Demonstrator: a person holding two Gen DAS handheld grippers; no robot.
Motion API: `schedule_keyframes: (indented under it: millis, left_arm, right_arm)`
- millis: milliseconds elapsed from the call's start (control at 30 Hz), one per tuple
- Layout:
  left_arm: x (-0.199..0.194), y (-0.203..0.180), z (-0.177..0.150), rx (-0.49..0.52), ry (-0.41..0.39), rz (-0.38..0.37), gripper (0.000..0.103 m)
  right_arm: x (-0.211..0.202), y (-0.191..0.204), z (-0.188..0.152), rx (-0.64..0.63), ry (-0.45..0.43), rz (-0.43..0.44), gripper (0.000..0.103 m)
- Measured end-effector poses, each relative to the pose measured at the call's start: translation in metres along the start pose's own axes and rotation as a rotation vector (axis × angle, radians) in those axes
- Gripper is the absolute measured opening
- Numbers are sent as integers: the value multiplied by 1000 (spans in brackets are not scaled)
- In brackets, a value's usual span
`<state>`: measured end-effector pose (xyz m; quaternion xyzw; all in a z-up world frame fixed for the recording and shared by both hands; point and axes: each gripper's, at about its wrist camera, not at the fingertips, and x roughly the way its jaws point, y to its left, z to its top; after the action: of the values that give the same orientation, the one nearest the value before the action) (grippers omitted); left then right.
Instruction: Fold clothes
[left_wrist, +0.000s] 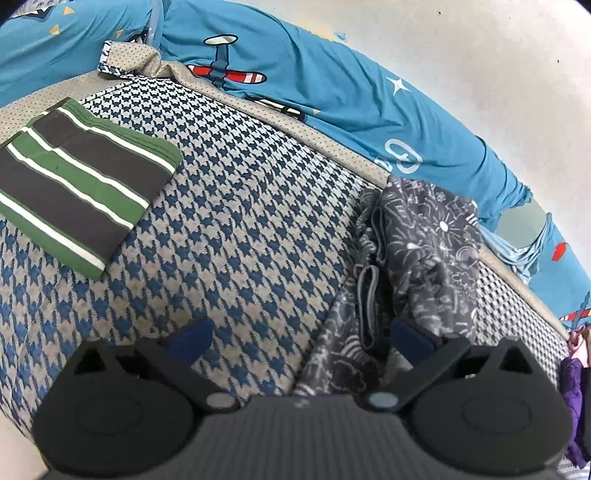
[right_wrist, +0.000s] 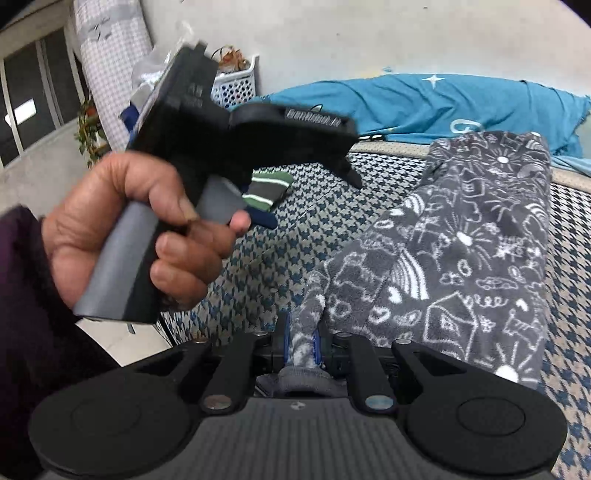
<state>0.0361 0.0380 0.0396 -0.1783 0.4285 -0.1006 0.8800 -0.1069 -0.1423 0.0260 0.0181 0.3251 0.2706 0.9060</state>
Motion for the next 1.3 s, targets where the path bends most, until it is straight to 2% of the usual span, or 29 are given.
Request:
schedule_keyframes:
  millis: [200,300,367,433,667,833,967,1133,1200,1300]
  left_arm:
    - [0,-4,-1,17,15,-32,103]
    - [1,-9,-3,44,23,-59,103]
    - [0,-13,-5,67,24,-76,103]
    - [0,-18,-8,94,26,-91,103]
    - [8,-38,-21,207,71,-110,103]
    - [13,-43,-27,256,96,-96,103]
    - [13,-38,-24,230,89,-79,103]
    - [14,-32,-22,209,92,-70,103]
    - [15,-31,-21,206,93,-66,103]
    - [15,-28,-20,196,93,-64,103]
  right_arm:
    - [27,9,-11,-33,43,-31,16]
    - [33,12,-17,-46,38,-24,27]
    - [33,16,-19,-65,29,-8,38]
    - [31,17,-19,-71,24,16,42]
    - [3,7,-24,-74,39,117,41]
    - [-29,-1,-36,-115,22,67,41]
    - [-37,-7,-42,-124,18,30,41]
    - [-36,9,-44,-198,11,11,42]
    - [-36,17,-44,-237,5,13,43]
    - [-28,27,-45,-296,10,12,51]
